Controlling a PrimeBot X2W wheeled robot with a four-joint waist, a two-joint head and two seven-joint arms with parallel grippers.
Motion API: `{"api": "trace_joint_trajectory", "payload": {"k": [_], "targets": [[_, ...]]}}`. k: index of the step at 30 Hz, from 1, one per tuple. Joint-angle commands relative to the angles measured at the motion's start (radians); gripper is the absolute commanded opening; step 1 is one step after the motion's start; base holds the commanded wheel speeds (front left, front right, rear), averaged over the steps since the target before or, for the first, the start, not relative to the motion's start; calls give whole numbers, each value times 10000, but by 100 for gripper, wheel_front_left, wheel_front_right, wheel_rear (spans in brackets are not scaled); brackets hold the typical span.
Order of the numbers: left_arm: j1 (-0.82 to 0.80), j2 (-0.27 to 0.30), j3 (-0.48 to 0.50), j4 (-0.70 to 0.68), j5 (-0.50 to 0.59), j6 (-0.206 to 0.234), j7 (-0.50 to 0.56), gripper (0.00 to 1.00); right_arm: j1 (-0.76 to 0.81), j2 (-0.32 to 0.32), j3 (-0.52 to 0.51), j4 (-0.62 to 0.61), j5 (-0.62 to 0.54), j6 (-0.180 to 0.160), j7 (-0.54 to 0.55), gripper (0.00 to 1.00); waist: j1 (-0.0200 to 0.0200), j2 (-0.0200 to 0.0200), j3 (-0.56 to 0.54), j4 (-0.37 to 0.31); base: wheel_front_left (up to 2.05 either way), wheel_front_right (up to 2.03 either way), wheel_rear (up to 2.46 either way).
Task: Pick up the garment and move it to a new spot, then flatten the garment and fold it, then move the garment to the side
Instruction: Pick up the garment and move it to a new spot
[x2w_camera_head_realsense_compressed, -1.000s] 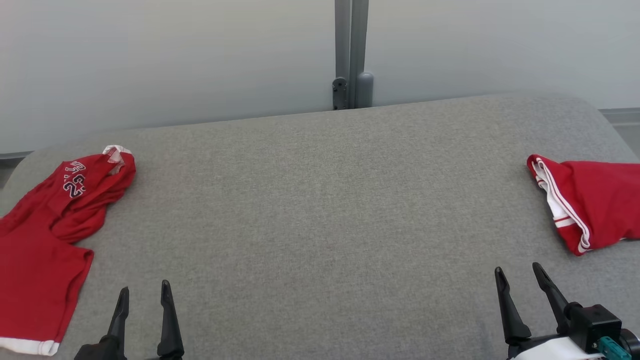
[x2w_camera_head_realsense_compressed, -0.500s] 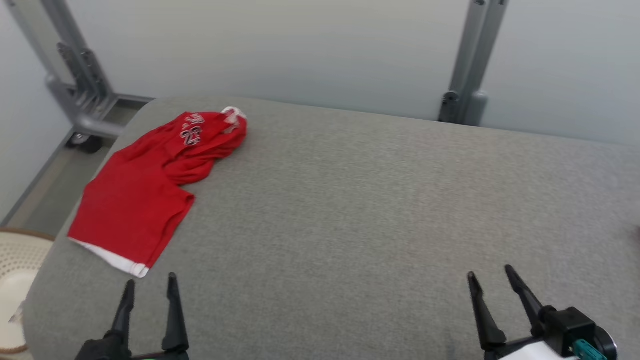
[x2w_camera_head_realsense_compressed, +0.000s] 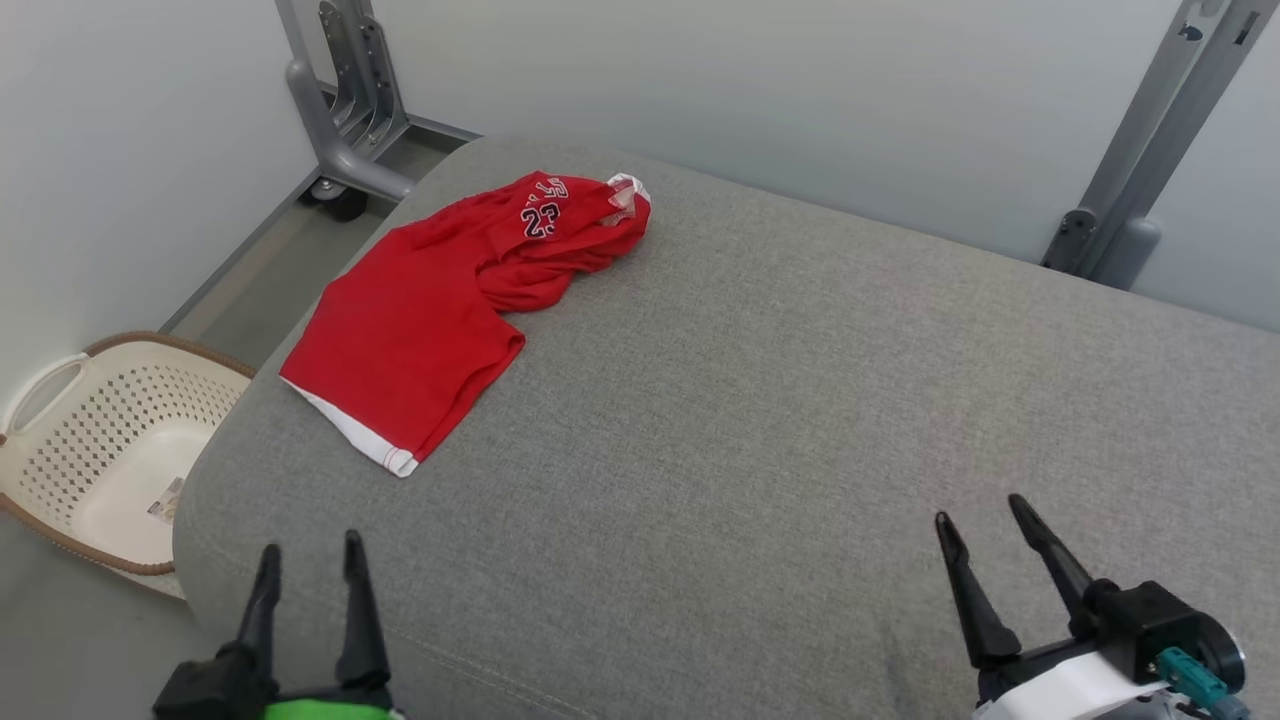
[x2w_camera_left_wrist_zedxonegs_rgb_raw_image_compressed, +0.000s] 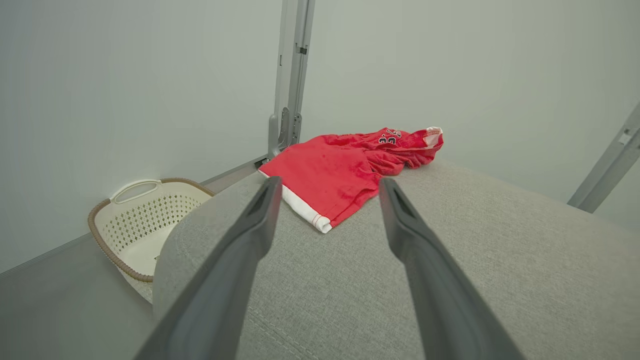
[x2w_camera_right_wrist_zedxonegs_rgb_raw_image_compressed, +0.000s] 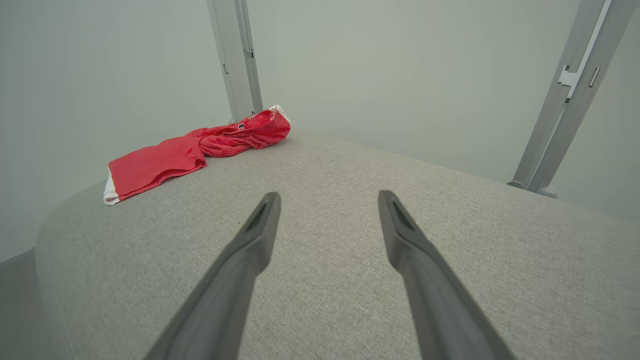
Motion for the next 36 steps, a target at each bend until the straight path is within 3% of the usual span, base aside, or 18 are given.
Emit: {"api": "trace_joint_trajectory", "payload": {"k": [1, 13, 16, 21, 27, 28, 29, 30, 32, 36], "targets": [[-524, 4, -237, 327, -192, -142, -28, 100, 135, -173, -194, -151, -60, -14, -26, 100, 0, 0, 546, 23, 0, 0, 0], [-6821, -4, -2102, 4796, -2986, -498, 222, 100, -1938, -2792, -667, -1494, -63, -14, -24, 100, 0, 0, 5604, -1070, 0, 0, 0], [-8300, -7, -2297, 6129, -3345, -337, 540, 100, -2260, -3221, -917, -1744, 45, -14, -24, 100, 0, 0, 6449, -1226, 0, 0, 0], [-10017, 87, -2118, 8329, -3705, -170, 1060, 100, -2567, -3493, -1028, -1996, 156, -14, -24, 100, 0, 0, 7086, -1519, 0, 0, 0], [-10937, 495, -1592, 10132, -4035, 150, 1039, 100, -2737, -3287, -931, -1991, 187, -14, -23, 100, 0, 0, 6935, -1780, 0, 0, 0], [-10998, 558, -1522, 10360, -4109, 139, 1038, 51, -2707, -3217, -921, -1929, 192, -16, -7, 100, 0, 0, 6820, -1809, 0, 0, 0], [-10979, 596, -1501, 10577, -4140, 128, 1060, 9, -2662, -3142, -899, -1851, 194, -14, -1, 100, 0, 0, 6686, -1828, 0, 0, 0], [-10834, 691, -1562, 10945, -4068, 93, 998, 0, -2557, -2947, -831, -1677, 211, -16, 2, 100, 0, 0, 6356, -1853, 0, 0, 0], [-10698, 820, -1564, 11147, -4043, 79, 810, 0, -2476, -2738, -719, -1542, 214, -14, 8, 100, 0, 0, 5993, -1881, 0, 0, 0], [-10363, 1053, -1721, 11102, -3878, -359, 451, 0, -2249, -2244, -553, -1356, 247, -11, 5, 100, 0, 0, 5124, -1982, 0, 0, 0]]}}
